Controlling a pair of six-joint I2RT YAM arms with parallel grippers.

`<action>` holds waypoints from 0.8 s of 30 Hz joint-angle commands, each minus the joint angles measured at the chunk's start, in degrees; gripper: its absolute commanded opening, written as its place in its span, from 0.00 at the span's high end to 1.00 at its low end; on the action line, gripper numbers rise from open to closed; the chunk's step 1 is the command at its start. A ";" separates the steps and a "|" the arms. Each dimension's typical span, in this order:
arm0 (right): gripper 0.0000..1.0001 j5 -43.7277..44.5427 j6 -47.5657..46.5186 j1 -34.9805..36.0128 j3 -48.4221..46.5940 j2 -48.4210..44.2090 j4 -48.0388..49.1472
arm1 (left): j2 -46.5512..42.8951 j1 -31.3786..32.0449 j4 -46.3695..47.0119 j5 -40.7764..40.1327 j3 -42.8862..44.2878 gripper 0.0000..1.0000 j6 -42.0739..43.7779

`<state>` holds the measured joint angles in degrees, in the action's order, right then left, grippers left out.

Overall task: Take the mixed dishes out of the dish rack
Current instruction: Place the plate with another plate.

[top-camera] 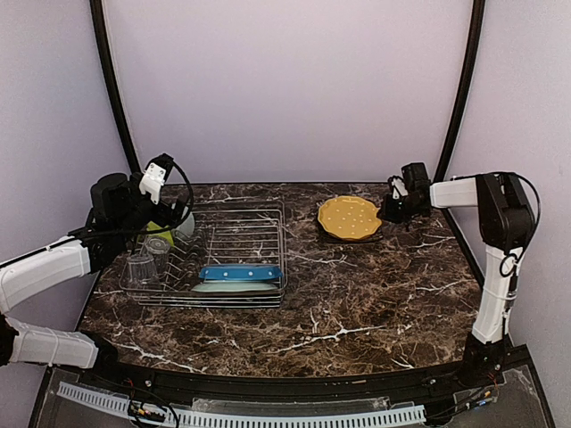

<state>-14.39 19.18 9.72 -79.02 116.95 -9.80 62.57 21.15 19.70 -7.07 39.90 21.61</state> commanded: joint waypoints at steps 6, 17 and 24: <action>0.91 -2.90 0.11 1.18 -2.05 1.87 1.10 | -0.09 -0.17 -0.48 0.76 0.40 0.01 -0.65; 0.45 -2.35 -1.22 0.26 -3.74 -5.05 -2.07 | -2.77 -0.12 -4.91 3.17 2.15 0.01 0.28; 0.37 -6.95 -4.54 0.70 -2.32 -12.94 -0.66 | -6.48 -0.05 -19.41 17.28 5.99 0.01 4.97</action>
<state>-17.45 17.63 10.09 -81.03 109.89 -12.45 59.42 21.15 10.81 0.78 42.92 23.05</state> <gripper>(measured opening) 0.616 0.987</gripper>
